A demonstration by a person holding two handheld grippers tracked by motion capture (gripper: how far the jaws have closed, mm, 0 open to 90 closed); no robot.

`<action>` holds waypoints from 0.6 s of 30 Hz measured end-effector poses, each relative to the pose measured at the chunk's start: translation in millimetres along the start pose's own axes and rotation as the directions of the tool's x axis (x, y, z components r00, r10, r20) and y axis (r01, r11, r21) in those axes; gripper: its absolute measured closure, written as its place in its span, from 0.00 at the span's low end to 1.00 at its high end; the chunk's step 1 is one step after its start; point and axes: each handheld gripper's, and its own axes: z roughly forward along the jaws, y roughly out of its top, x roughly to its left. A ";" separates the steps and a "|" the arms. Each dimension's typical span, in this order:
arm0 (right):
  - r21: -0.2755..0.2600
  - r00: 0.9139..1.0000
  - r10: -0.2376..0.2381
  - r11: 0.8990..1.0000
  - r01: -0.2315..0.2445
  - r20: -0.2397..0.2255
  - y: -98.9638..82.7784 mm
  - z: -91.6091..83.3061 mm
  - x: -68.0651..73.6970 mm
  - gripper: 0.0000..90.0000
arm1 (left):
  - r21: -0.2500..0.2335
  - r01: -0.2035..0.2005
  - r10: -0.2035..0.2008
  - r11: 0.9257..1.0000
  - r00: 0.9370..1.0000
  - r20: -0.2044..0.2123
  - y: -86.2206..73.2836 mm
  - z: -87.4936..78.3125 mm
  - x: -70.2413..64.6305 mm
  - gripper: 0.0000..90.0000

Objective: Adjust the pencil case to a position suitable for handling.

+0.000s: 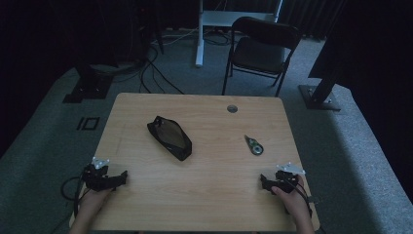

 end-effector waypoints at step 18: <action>-0.031 1.000 0.016 0.999 -0.017 -0.020 -0.8 -4.8 -3.0 0.14 | 0.000 -0.002 0.002 1.000 1.000 0.001 0.1 0.0 0.2 0.01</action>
